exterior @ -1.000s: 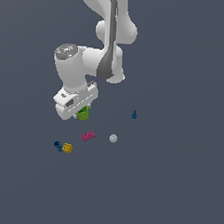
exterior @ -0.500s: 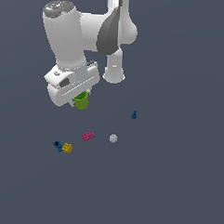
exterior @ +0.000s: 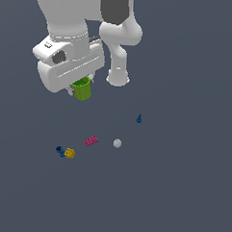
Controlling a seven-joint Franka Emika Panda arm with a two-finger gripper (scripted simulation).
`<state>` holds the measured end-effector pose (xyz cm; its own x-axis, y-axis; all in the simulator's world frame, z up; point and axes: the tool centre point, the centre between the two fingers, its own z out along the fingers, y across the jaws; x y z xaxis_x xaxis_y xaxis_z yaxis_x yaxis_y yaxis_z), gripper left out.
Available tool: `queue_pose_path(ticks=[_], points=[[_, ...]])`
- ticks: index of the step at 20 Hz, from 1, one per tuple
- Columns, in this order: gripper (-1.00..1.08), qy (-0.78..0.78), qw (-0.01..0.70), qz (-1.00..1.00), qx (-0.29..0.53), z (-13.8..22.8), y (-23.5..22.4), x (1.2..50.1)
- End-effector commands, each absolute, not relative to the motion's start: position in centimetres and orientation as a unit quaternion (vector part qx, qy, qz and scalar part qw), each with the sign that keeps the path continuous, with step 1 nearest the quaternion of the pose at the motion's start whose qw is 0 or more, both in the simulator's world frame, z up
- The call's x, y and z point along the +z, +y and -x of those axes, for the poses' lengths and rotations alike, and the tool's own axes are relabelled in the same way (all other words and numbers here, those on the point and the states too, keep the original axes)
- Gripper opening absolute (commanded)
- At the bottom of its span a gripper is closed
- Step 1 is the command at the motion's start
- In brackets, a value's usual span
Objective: Pick up a designated object from a clutter of objects.
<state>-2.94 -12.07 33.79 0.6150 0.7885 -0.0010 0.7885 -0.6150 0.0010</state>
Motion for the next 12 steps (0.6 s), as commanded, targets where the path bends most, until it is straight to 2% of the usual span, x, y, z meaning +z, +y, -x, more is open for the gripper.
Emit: queue_pose_path(ticks=[1,12], points=[[-1.0,0.439,0.0,-0.899,0.0,2.7,-11.9,35.4],[-1.0,0.439,0.0,-0.898,0.0,2.0,-11.6,38.0]])
